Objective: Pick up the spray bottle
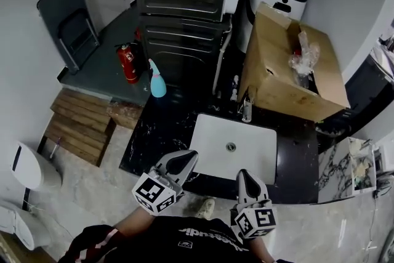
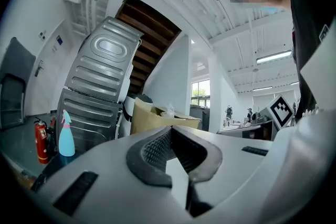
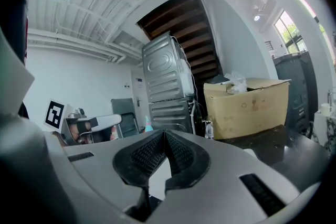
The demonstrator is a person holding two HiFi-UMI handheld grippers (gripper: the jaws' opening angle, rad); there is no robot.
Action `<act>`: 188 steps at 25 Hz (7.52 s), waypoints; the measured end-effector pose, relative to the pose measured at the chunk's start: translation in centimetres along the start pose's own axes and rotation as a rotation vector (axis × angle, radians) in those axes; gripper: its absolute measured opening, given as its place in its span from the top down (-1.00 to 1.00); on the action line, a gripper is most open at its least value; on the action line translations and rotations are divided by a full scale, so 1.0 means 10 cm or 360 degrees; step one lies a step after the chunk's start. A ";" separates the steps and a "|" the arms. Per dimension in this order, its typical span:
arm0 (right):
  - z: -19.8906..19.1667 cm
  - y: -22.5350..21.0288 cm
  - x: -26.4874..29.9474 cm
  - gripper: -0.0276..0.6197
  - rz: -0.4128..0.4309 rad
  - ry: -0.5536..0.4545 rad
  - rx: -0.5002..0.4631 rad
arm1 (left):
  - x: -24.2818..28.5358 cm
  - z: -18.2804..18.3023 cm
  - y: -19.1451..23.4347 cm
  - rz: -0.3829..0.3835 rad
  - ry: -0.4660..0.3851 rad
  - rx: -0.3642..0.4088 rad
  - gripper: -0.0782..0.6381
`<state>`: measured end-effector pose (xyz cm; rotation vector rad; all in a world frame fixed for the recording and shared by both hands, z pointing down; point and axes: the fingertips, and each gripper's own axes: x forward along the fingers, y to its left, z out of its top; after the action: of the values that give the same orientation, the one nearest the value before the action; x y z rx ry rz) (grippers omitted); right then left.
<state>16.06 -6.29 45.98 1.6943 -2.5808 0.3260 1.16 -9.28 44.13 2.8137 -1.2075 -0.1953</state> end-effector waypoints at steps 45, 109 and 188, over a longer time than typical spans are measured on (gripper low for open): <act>0.05 0.10 1.30 0.80 -0.0041 0.0099 0.0010 | 0.56 0.26 2.15 0.0183 -0.0003 0.0230 0.21; -0.04 0.35 1.20 0.80 -0.0287 0.0037 0.0031 | 1.35 -0.80 4.53 0.0503 0.0311 0.0267 0.32; 0.58 -0.25 1.19 0.80 -0.0028 -0.0041 -0.0081 | 0.83 0.00 0.83 -0.0195 0.0201 0.0188 0.34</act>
<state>14.04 -19.17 42.40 1.7142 -2.5673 0.2374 0.85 -21.03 44.35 2.9516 -1.0549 0.0488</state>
